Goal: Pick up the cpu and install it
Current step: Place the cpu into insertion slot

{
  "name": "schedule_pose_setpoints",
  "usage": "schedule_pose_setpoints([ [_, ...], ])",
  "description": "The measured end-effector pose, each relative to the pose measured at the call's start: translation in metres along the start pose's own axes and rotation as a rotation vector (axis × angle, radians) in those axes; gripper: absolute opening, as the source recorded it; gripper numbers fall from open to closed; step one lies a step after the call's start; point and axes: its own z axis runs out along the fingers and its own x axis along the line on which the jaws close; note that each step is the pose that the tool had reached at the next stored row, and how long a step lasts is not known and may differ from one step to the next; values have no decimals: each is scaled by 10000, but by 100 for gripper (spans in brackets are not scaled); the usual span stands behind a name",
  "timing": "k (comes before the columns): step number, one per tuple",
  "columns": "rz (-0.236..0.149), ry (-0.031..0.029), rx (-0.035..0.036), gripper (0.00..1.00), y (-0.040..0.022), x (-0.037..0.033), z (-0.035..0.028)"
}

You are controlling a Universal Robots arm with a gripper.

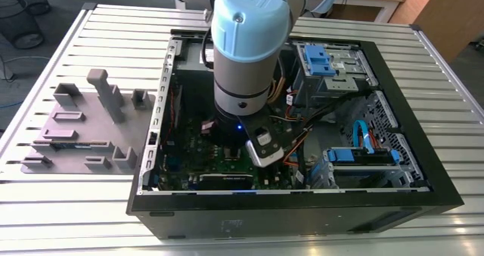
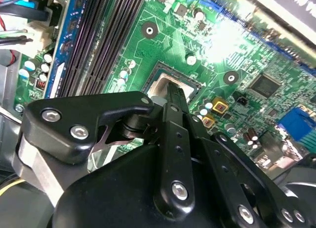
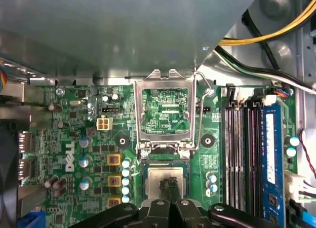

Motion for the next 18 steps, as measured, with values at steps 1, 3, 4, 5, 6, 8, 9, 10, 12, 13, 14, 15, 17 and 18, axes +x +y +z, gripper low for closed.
schedule_pose_setpoints([
  [1, -1, 1, 2, 11, 0, 0, 13],
  [3, 0, 2, 5, 11, -2, 1, 26],
  [4, 0, 2, 5, 11, -2, 1, 26],
  [5, 0, 2, 6, 11, -2, 1, 26],
  [6, 0, 2, 5, 11, -1, 1, 27],
  [8, 0, 4, 9, 11, -2, 1, 39],
  [9, 0, 7, 15, 11, -4, 2, 47],
  [10, 0, 7, 15, 11, -4, 2, 51],
  [12, 0, 4, 9, 11, -4, 2, 56],
  [13, 1, 2, 6, 11, -3, 1, 58],
  [14, 0, 2, 5, 11, -3, 1, 58],
  [15, 0, 2, 5, 11, -3, 1, 58],
  [17, 0, -2, -1, 11, -2, 1, 51],
  [18, 0, -7, -15, 11, 0, 0, 39],
])
